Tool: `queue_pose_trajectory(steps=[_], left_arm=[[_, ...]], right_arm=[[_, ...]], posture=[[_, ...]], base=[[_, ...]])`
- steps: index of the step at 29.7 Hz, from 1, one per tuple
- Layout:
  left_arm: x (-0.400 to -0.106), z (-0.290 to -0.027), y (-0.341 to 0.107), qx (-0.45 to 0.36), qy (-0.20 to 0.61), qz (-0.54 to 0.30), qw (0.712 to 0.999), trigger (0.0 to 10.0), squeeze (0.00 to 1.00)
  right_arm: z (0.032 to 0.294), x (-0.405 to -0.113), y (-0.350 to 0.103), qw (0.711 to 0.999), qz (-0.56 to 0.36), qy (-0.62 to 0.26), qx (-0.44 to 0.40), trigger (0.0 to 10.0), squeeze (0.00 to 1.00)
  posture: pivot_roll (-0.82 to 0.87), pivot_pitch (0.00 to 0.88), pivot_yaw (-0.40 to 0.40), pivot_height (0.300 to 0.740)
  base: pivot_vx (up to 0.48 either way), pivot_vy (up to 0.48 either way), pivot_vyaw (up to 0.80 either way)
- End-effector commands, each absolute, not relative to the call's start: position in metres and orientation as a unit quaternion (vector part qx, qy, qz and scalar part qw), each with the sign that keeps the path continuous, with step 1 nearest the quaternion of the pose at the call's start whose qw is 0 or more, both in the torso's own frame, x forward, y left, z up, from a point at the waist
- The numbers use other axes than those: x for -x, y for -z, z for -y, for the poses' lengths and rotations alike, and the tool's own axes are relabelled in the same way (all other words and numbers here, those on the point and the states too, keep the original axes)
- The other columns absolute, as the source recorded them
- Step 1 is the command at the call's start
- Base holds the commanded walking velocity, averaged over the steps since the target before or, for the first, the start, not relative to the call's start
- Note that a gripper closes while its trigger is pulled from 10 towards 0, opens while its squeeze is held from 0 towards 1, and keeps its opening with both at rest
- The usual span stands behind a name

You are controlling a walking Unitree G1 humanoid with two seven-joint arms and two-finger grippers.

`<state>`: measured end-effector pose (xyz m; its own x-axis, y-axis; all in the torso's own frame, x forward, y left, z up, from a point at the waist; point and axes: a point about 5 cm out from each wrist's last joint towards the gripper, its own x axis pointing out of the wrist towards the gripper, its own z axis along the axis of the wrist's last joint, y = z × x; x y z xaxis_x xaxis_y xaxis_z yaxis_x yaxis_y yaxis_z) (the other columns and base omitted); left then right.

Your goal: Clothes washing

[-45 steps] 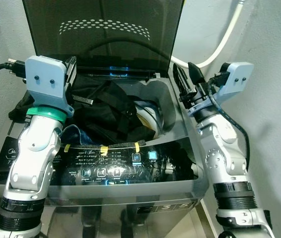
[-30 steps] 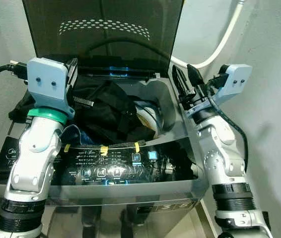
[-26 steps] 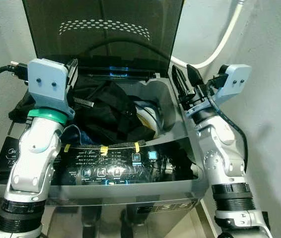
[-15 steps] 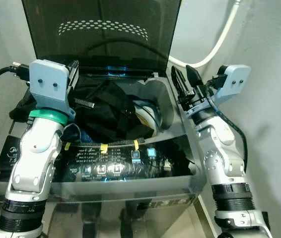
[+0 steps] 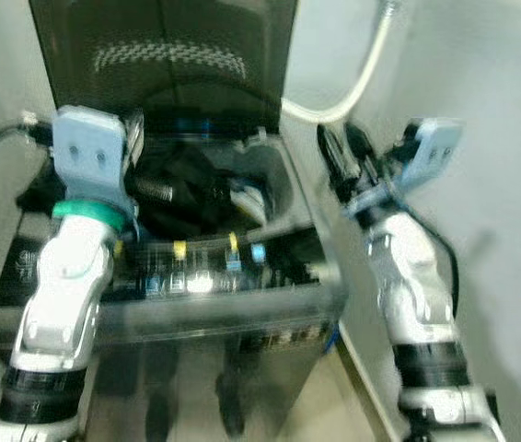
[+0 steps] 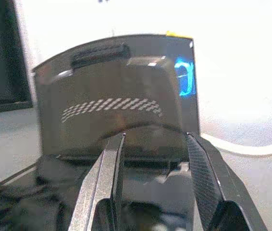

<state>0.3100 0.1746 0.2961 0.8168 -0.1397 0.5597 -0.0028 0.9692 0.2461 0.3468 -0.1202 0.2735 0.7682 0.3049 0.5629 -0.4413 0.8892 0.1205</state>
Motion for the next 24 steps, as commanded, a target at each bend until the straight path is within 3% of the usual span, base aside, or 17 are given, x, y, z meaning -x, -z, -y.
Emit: queue_pose_trajectory(steps=[1,21,24], left_arm=[[-0.3093,-0.174,-0.2955,-0.124,0.037,0.302,0.944,10.0,0.0],[-0.3102,-0.1742,-0.2951,-0.125,0.038,0.303,0.944,10.0,0.0],[-0.3104,-0.1735,-0.294,-0.125,0.038,0.3,0.945,10.0,0.0]], right_arm=[[0.1217,-0.3469,-0.2748,0.933,0.278,-0.197,-0.118,10.0,0.0],[0.1204,-0.3462,-0.272,0.934,0.274,-0.201,-0.11,10.0,0.0],[0.1194,-0.346,-0.271,0.935,0.274,-0.203,-0.097,10.0,0.0]], posture=[[0.08,0.0,-0.032,0.74],[0.08,0.0,-0.03,0.74],[0.08,0.0,-0.03,0.74]], base=[[-0.262,0.0,0.0],[-0.271,0.0,0.0],[0.0,0.0,0.41]])
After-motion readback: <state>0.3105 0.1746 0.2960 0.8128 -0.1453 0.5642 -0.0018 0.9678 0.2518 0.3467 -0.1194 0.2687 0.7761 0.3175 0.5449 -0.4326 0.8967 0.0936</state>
